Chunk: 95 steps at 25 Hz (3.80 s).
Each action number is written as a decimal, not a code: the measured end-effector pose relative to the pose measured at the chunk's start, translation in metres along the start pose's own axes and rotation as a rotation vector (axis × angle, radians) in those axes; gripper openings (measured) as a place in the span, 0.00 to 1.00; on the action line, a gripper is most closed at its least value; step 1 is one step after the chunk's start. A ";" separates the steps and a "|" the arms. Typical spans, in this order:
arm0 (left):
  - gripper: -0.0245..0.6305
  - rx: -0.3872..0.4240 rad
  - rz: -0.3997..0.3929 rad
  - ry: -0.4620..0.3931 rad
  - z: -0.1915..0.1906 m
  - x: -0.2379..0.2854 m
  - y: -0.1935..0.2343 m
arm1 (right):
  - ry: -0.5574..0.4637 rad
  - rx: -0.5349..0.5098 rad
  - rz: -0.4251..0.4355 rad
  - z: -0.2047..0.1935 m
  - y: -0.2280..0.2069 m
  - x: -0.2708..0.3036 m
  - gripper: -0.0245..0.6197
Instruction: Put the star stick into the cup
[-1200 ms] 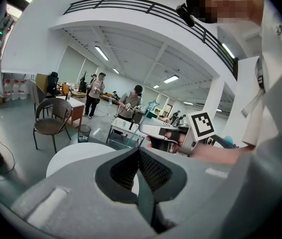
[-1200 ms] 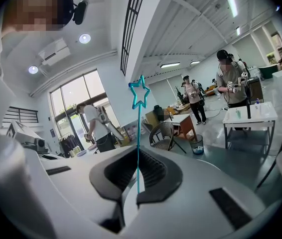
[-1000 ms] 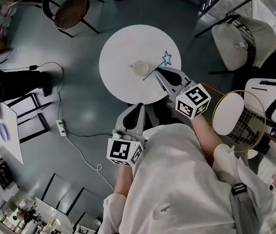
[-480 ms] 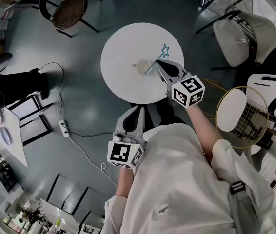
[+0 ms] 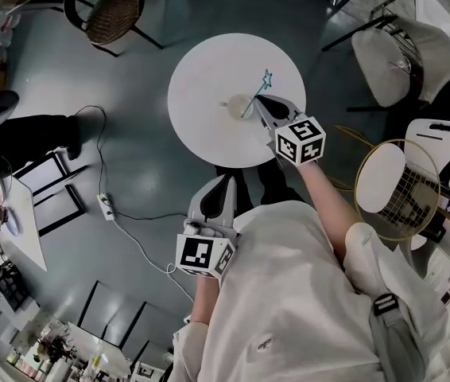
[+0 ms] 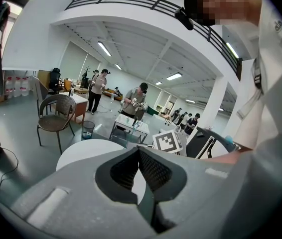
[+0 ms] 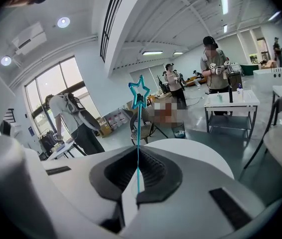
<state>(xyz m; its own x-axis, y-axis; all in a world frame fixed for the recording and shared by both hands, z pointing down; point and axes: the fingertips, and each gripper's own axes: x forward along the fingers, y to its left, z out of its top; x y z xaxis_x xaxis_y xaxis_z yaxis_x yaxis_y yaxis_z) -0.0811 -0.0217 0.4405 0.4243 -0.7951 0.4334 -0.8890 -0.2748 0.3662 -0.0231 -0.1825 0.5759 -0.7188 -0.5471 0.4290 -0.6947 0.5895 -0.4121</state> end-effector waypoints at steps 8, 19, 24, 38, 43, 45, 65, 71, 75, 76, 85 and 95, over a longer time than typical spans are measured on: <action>0.05 -0.013 0.004 0.001 -0.001 0.003 0.009 | 0.054 0.006 -0.021 -0.019 -0.012 0.018 0.06; 0.05 -0.022 -0.018 0.000 0.003 0.016 0.018 | 0.121 0.014 -0.029 -0.038 -0.017 0.033 0.06; 0.05 -0.019 -0.032 0.002 0.006 0.020 0.021 | 0.148 0.021 -0.037 -0.047 -0.019 0.037 0.06; 0.05 -0.019 -0.037 0.003 0.010 0.022 0.027 | 0.220 0.138 -0.048 -0.076 -0.032 0.051 0.06; 0.05 -0.020 -0.039 0.006 0.012 0.022 0.029 | 0.219 0.161 -0.051 -0.078 -0.033 0.056 0.06; 0.05 -0.018 -0.037 0.004 0.012 0.021 0.030 | 0.220 0.165 -0.060 -0.078 -0.038 0.057 0.06; 0.05 -0.020 -0.032 0.004 0.015 0.024 0.029 | 0.266 0.184 -0.091 -0.084 -0.060 0.060 0.14; 0.05 -0.021 -0.028 0.001 0.014 0.024 0.029 | 0.279 0.183 -0.084 -0.088 -0.059 0.059 0.18; 0.05 -0.020 -0.028 -0.002 0.014 0.024 0.029 | 0.275 0.184 -0.085 -0.087 -0.060 0.058 0.18; 0.05 -0.020 -0.027 -0.003 0.014 0.023 0.028 | 0.275 0.185 -0.084 -0.087 -0.059 0.057 0.18; 0.05 -0.012 -0.029 -0.009 0.015 0.023 0.025 | 0.266 0.162 -0.083 -0.080 -0.057 0.052 0.18; 0.05 -0.007 -0.028 -0.038 0.018 0.024 0.006 | 0.231 0.079 -0.057 -0.060 -0.048 0.022 0.14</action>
<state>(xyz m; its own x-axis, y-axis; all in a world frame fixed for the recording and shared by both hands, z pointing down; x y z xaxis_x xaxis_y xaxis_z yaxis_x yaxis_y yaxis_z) -0.0793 -0.0524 0.4382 0.4423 -0.8072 0.3910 -0.8754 -0.2937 0.3840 -0.0042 -0.1872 0.6539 -0.6592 -0.4228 0.6219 -0.7406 0.5085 -0.4393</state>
